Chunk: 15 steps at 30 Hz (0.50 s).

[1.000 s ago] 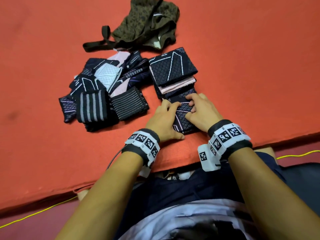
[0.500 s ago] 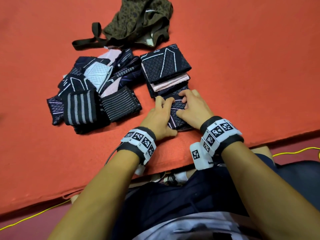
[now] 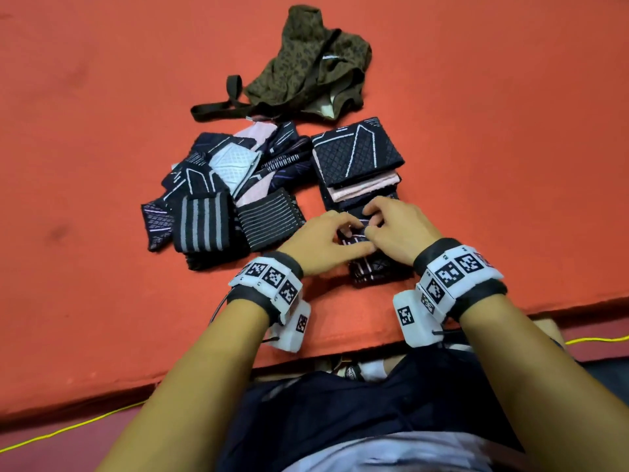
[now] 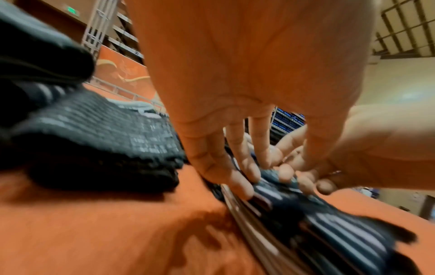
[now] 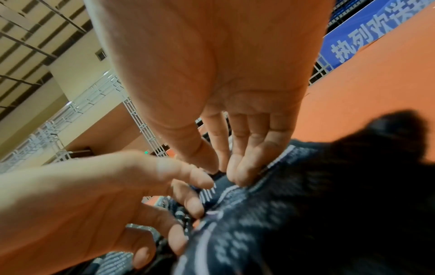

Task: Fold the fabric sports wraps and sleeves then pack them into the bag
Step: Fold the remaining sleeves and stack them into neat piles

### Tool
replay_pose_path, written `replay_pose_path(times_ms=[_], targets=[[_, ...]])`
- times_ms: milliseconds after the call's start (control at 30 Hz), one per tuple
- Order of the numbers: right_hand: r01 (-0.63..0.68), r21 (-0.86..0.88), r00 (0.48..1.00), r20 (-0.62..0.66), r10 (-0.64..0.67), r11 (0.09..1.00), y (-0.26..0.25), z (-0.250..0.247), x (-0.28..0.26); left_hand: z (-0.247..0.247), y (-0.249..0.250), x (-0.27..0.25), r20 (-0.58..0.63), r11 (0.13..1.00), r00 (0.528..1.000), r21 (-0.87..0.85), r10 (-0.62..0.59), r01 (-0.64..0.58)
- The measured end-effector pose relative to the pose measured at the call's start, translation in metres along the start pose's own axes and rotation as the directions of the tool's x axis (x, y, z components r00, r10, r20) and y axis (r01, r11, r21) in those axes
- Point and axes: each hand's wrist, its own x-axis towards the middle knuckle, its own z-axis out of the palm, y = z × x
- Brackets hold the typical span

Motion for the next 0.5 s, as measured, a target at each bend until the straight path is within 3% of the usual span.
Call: replay_pose_path(times_ms=[133,333,500], targets=[[0.057,-0.012,0.998,-0.029,-0.057,0.998,-0.025,-0.007,0.007,-0.039,-0.012,-0.005,-0.07,0.999,0.997,-0.016,-0.04,0.039],[0.177,-0.05,0.984,0.037,-0.176,0.983,-0.082,-0.01,0.03,-0.087,-0.035,-0.017,-0.217,0.99,0.97,0.066,-0.107,0.124],[0.252,-0.107,0.964,0.109,-0.241,0.962,-0.132,0.002,0.065,-0.124,-0.057,-0.025,-0.349,0.982,0.918,-0.048,-0.188,0.183]])
